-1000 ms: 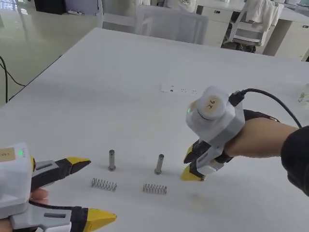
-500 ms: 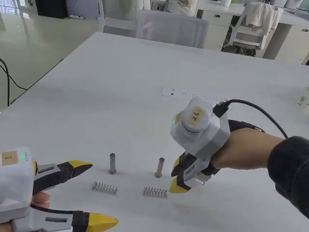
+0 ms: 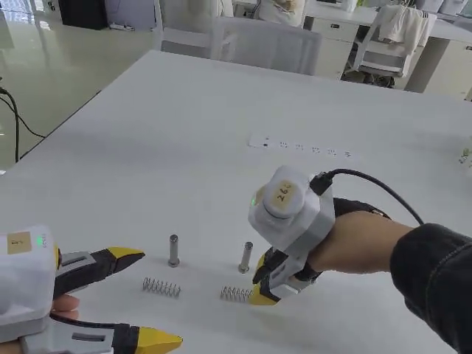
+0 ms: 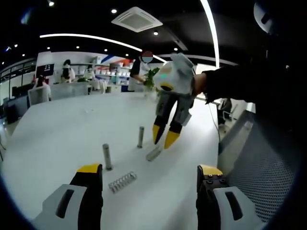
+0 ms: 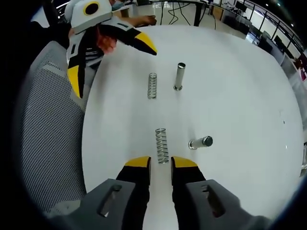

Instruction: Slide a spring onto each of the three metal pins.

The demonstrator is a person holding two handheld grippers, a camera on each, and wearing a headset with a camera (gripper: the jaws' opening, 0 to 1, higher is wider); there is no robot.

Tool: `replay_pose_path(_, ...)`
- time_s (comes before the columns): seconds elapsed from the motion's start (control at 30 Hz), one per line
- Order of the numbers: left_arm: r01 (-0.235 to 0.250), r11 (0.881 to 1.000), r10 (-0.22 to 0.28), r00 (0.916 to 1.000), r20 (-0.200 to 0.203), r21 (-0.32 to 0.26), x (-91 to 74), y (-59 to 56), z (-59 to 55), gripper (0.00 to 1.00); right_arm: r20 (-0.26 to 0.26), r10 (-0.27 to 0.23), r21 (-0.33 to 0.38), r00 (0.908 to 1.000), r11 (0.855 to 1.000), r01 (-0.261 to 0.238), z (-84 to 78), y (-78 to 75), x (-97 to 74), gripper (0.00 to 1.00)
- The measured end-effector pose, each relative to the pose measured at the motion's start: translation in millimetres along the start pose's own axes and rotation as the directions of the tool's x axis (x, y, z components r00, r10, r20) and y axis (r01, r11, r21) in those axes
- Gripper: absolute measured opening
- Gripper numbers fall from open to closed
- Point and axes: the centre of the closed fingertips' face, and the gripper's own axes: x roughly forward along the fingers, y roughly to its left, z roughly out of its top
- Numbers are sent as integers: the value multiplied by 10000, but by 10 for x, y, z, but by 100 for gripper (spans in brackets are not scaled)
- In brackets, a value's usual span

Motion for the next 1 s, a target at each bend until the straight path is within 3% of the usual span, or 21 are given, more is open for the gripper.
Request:
replay_pose_path(0.57,80,10000,-80,10000,-28,-31,25,-6,-22,75,-475,-112,-282,9988,9996,98,-47,1,158,10)
replay_pose_path(1.0,203,9998,-203,9998,-28,-42,52,-39,-21,74,-653,-318,-428,9974,9987,290,-58,-9,165,8)
